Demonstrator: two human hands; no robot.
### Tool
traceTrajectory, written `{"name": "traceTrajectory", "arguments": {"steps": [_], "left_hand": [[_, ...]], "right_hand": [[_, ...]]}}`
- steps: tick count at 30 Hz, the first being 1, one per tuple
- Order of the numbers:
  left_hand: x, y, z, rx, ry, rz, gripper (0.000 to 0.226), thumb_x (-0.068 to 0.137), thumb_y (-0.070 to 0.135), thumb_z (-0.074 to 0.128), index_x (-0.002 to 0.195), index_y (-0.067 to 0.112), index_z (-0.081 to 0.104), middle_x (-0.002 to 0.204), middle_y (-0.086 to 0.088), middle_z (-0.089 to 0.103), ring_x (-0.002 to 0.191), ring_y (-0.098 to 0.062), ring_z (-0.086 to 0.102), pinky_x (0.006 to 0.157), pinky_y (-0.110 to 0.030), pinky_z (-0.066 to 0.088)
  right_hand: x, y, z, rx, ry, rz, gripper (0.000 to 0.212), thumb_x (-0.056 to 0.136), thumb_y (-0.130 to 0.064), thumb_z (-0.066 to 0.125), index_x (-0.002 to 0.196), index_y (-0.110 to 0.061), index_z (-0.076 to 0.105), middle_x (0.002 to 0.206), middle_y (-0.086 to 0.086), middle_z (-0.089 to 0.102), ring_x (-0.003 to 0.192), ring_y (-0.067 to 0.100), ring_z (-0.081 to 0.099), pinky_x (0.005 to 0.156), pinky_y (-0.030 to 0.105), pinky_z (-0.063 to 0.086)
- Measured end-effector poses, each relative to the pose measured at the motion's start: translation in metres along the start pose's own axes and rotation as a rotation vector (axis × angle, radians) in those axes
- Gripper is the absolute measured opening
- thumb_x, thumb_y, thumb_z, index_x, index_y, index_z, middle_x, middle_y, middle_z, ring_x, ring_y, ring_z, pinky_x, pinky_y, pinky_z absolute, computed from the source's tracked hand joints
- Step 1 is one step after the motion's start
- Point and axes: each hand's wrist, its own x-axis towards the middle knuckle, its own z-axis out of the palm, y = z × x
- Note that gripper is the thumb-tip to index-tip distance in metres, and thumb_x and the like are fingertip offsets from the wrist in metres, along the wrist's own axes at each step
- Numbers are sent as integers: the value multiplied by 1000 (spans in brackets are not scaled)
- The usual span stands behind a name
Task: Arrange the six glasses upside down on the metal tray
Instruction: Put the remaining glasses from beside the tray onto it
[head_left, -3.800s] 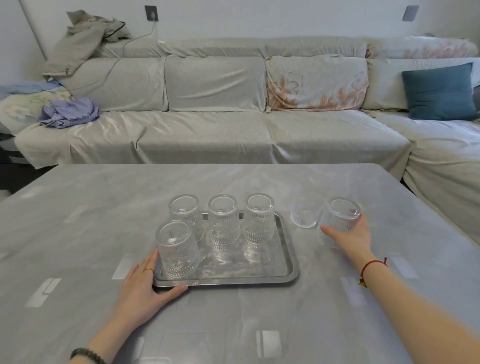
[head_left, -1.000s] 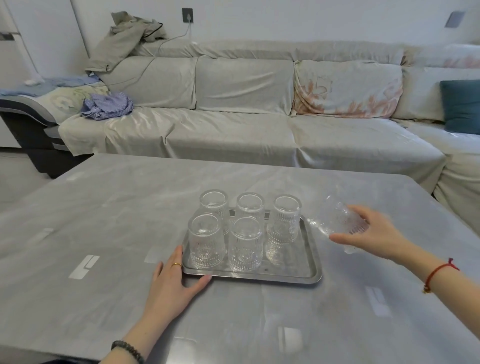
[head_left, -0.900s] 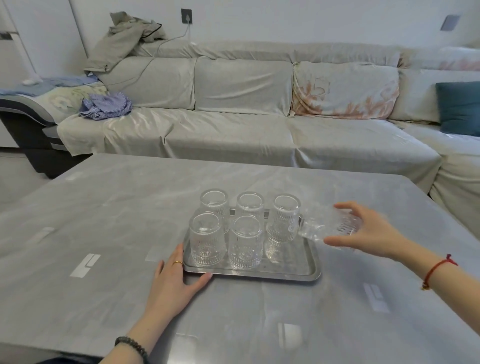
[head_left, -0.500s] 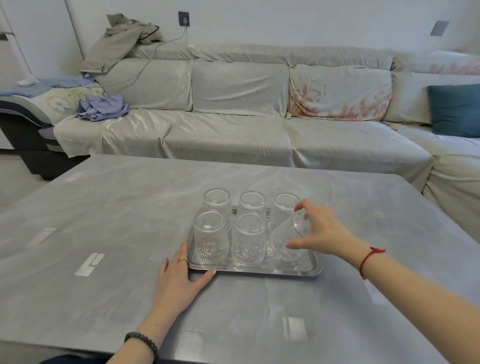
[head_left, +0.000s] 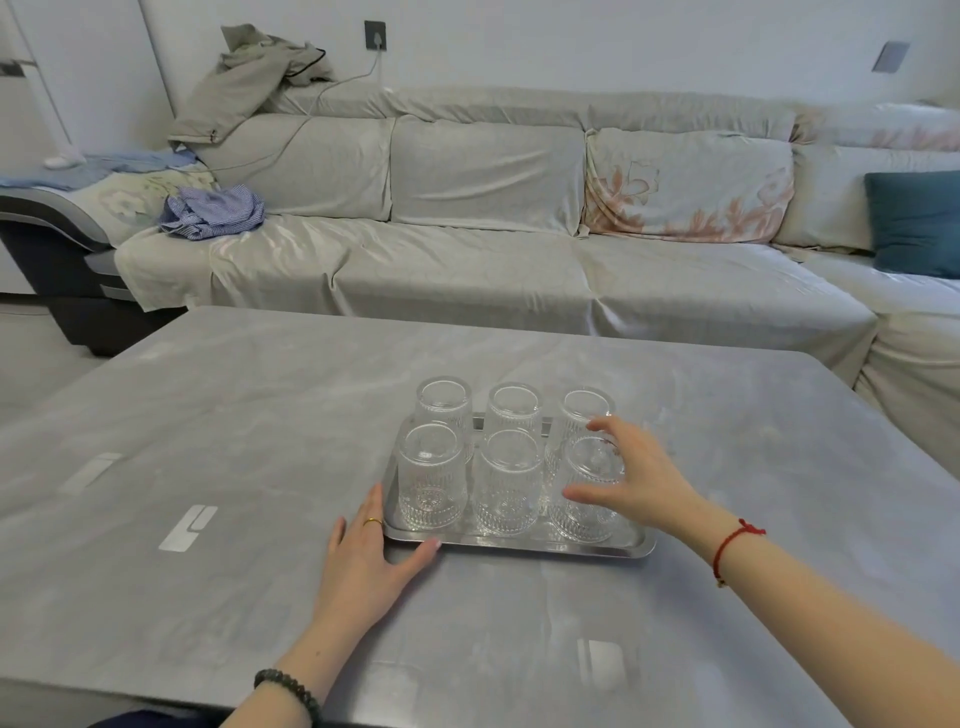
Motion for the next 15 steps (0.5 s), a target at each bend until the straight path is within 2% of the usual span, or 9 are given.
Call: {"name": "traceTrajectory", "arguments": {"steps": [3, 6, 10, 12, 15], "left_hand": [[2, -2, -6, -256, -44, -87, 89, 76, 53, 60, 144, 17, 16, 152, 1, 29, 141, -20, 21, 116, -33, 15], [17, 5, -23, -520, -6, -143, 70, 84, 42, 54, 142, 18, 23, 151, 2, 31, 136, -10, 29, 107, -24, 21], [64, 34, -49, -686, -8, -125, 56, 89, 30, 50, 139, 15, 30, 149, -3, 35, 134, -13, 33, 103, -24, 26], [88, 50, -58, -660, -63, -94, 56, 89, 30, 52, 139, 15, 31, 149, -4, 34, 135, -15, 33, 102, -24, 25], [115, 64, -60, -565, -198, -124, 60, 86, 33, 55, 139, 21, 29, 149, -6, 33, 134, -20, 35, 95, -25, 28]], "right_hand": [[-1, 7, -6, 243, 137, 82, 51, 73, -40, 69, 116, -20, 49, 113, -2, 52, 99, 14, 50, 84, 27, 38], [9, 15, -16, 354, 199, 152, 36, 84, -33, 59, 115, -16, 51, 118, 10, 56, 95, 20, 54, 80, 29, 39], [31, 19, -20, 414, 129, 234, 43, 87, -30, 54, 127, -16, 43, 131, 13, 49, 98, 19, 51, 84, 33, 42], [41, 18, -18, 460, 78, 289, 48, 88, -31, 53, 131, -18, 38, 135, 15, 46, 98, 21, 51, 86, 36, 43], [51, 18, -13, 497, -22, 372, 53, 88, -35, 51, 136, -22, 30, 138, 16, 42, 112, 29, 49, 91, 40, 41]]}}
